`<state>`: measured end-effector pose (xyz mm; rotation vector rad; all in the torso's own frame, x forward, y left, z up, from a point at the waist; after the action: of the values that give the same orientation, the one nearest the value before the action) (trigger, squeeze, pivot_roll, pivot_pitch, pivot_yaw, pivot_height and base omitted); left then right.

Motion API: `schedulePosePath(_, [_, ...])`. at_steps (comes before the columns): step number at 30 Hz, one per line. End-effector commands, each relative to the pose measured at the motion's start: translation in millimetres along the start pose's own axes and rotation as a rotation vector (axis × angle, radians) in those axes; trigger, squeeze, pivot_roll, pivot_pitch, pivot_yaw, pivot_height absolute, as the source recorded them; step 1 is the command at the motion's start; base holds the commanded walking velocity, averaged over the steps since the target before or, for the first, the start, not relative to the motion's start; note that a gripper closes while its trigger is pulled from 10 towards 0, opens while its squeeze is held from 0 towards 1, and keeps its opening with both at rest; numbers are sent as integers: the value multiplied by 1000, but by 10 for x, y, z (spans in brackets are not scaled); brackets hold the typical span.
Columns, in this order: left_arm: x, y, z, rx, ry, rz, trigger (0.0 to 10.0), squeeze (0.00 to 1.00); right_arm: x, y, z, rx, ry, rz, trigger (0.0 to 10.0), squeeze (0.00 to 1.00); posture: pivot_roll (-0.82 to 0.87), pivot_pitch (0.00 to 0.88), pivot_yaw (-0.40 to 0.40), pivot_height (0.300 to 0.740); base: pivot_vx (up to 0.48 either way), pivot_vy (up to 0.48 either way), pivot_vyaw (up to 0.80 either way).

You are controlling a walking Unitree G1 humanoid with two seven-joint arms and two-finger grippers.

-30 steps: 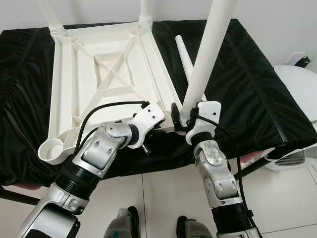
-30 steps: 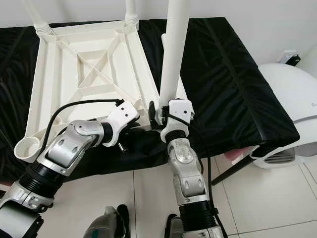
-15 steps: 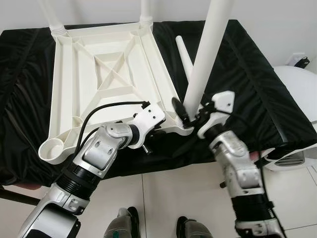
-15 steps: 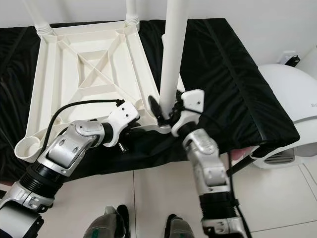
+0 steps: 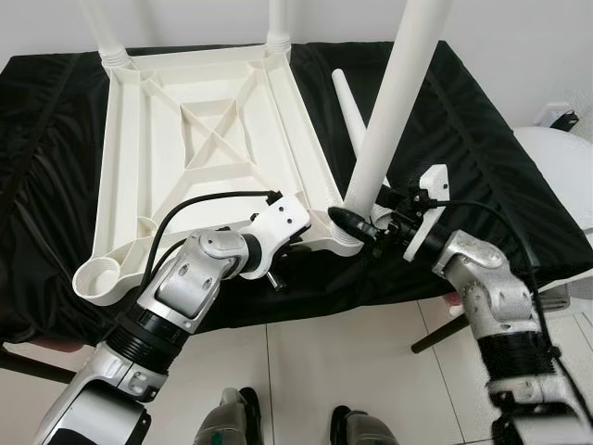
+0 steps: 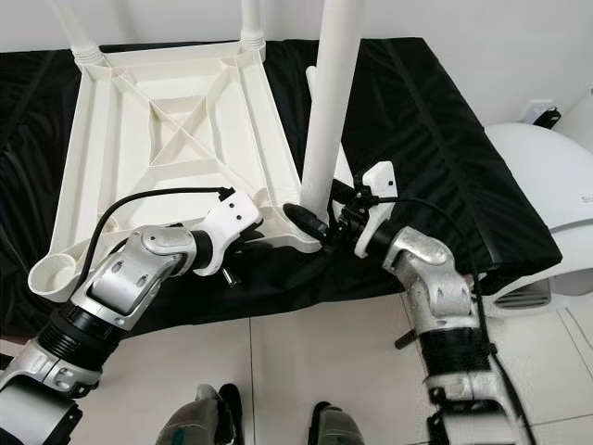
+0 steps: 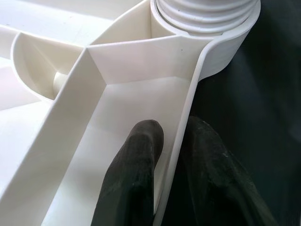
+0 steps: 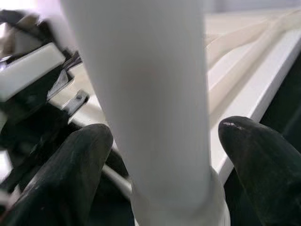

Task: Building children table

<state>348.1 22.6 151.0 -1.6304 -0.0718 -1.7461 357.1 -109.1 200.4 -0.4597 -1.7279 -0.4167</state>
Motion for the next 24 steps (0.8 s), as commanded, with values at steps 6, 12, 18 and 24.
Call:
schedulePosePath(6, [144,-13,-20,-10,28,-45,10000,0,-39,45,39,93,1,14,10000,0,-37,145,25,740,0,0,0])
schedulePosePath(12, [144,-18,-20,-10,28,-43,10000,0,59,126,-44,86,-29,-30,10000,0,-34,150,28,740,0,0,0])
schedulePosePath(18, [145,-20,-17,-11,28,-43,10000,0,98,158,-66,99,-34,-53,10000,0,-36,152,30,740,0,0,0])
schedulePosePath(24, [146,-17,-22,-14,28,-43,10000,0,116,105,-66,127,-22,-54,0,0,-38,154,31,740,0,0,0])
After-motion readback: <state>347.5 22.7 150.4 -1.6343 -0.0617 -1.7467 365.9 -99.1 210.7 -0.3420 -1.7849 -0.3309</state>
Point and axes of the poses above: a point about 5 cm out from each wrist's last joint towards the gripper, its own y axis pointing out of the wrist towards the gripper, its own x axis along the axis of the wrist's last joint, z = x × y, the point moved 6 cm from there along y, pointing out of the wrist towards the gripper, and after that the axes turned 5 degrees about -y, right-handed, at the moved point
